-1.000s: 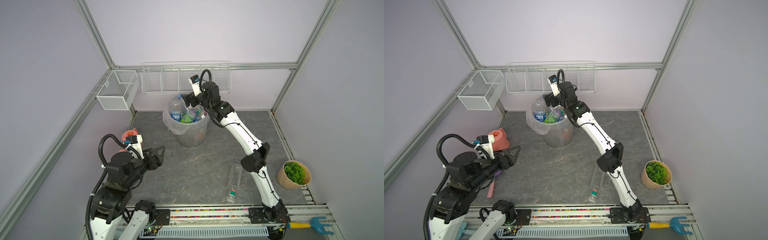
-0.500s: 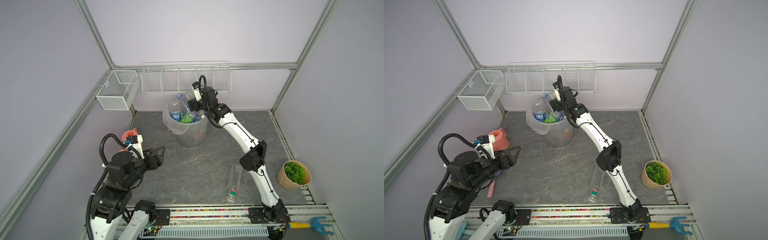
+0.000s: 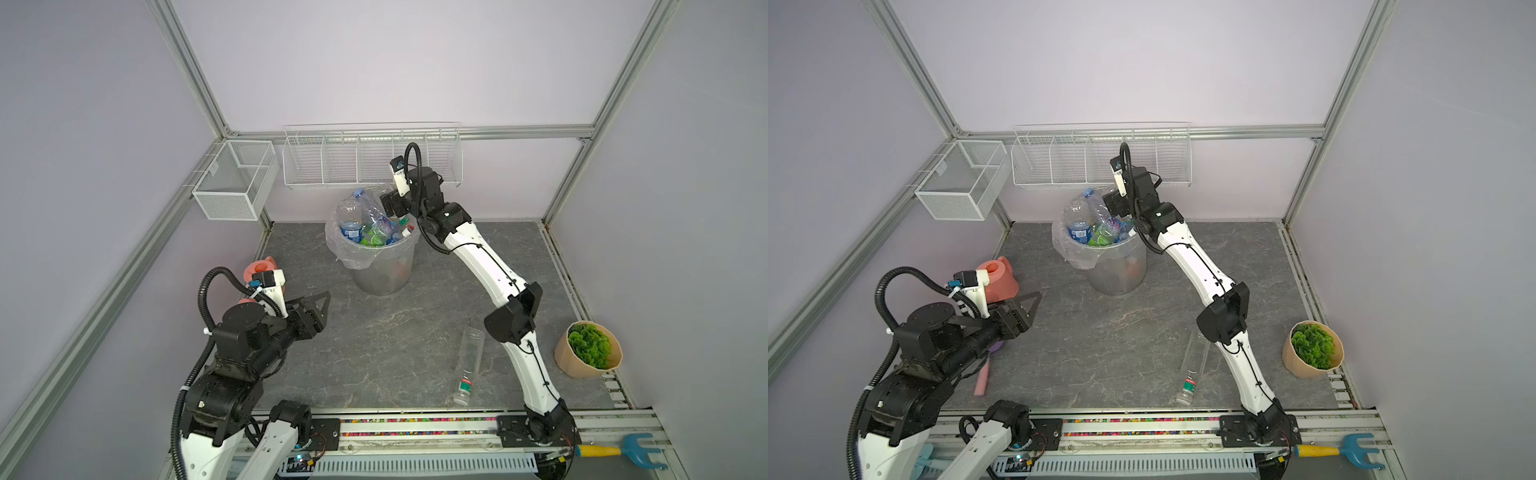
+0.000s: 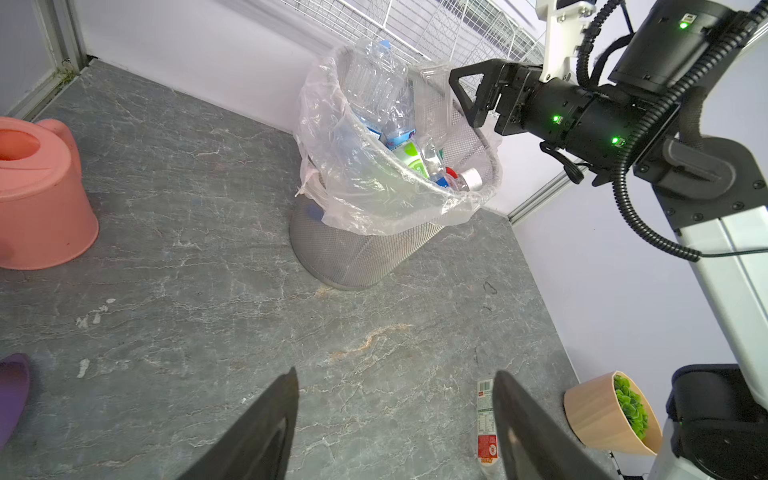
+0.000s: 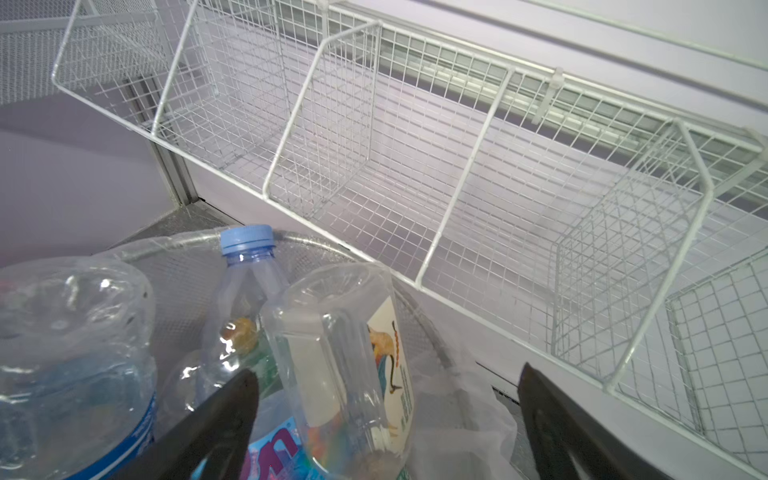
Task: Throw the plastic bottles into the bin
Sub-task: 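Lower the bird-label bottle into the bin and open the right gripper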
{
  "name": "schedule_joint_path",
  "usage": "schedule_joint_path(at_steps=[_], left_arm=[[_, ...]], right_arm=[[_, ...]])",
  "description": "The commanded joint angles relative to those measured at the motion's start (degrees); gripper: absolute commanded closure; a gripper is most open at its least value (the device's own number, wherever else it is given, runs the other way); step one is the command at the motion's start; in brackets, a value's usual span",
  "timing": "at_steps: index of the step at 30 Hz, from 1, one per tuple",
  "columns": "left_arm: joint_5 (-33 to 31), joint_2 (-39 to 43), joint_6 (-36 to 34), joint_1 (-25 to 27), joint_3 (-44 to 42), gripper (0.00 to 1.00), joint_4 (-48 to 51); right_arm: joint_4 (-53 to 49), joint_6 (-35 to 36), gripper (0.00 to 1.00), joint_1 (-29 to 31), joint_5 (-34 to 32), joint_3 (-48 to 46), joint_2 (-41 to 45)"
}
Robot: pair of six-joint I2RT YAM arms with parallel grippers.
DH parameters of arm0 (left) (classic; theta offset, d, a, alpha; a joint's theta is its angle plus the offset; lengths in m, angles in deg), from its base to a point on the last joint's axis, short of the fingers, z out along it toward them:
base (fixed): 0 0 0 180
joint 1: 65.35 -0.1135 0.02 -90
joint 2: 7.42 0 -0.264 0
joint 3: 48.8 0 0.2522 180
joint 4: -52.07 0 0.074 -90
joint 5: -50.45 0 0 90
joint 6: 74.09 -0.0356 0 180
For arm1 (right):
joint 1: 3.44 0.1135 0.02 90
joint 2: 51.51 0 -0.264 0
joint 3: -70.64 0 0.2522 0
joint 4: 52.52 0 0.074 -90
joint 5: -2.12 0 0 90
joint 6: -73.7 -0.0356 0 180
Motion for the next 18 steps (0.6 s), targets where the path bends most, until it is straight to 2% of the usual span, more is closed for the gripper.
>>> schedule_joint_path(at_steps=[1, 10, 14, 18], left_arm=[[-0.7, -0.1, 0.6, 0.1, 1.2, 0.27, 0.6], [-0.6, -2.0, -0.2, 0.1, 3.7, 0.27, 0.5], [-0.3, -2.2, 0.1, 0.0, 4.6, 0.28, 0.6], [-0.2, -1.2, 0.7, 0.0, 4.9, 0.28, 1.3]], right_arm=[[-1.9, 0.6, 0.02, -0.6, -1.2, -1.0, -0.4], [4.6, 1.0, 0.05, 1.0, 1.5, -1.3, 3.1], [7.1, 0.6, 0.05, 0.9, 1.0, 2.3, 0.0], [5.4, -0.7, 0.06, -0.5, 2.1, 5.8, -4.7]])
